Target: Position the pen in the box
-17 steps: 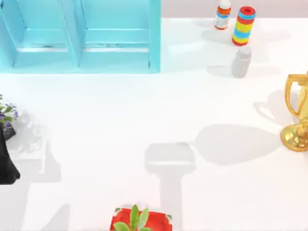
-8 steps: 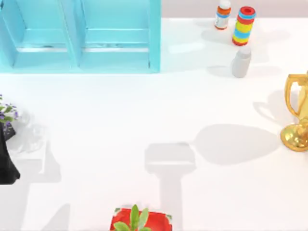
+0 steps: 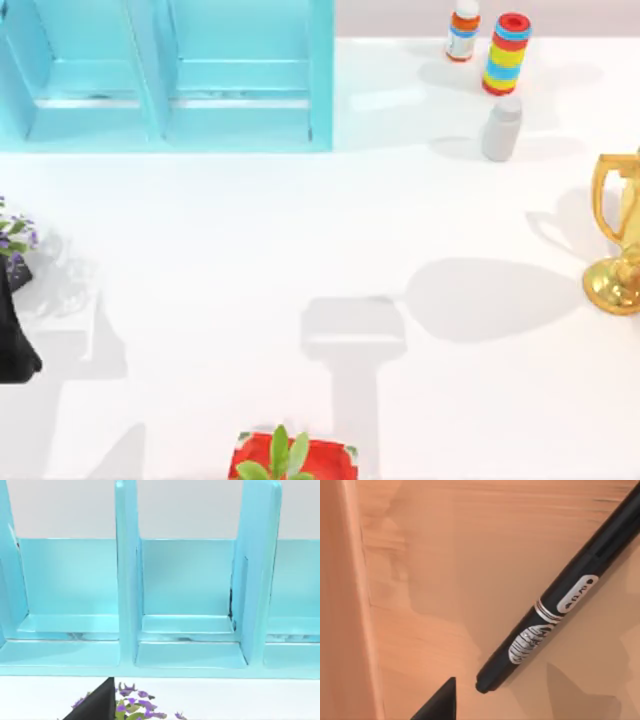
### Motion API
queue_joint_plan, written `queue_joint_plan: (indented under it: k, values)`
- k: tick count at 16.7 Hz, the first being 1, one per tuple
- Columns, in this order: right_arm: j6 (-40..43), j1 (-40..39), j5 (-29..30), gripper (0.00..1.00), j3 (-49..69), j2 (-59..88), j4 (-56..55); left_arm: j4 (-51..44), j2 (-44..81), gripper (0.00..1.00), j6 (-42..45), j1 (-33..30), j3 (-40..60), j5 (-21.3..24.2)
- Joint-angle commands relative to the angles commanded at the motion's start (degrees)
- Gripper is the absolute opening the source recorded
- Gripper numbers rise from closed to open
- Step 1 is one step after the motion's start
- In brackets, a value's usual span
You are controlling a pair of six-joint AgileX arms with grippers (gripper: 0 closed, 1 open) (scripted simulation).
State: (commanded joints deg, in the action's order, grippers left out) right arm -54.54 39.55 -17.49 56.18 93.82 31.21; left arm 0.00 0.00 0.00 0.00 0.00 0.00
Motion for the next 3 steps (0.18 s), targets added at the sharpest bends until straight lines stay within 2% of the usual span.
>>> queue_joint_plan:
  k: [3]
  values:
    - [0.0,0.0,0.0,1.0,0.0,0.0,0.0,0.0,0.0,1.0,0.0,0.0,0.0,0.0]
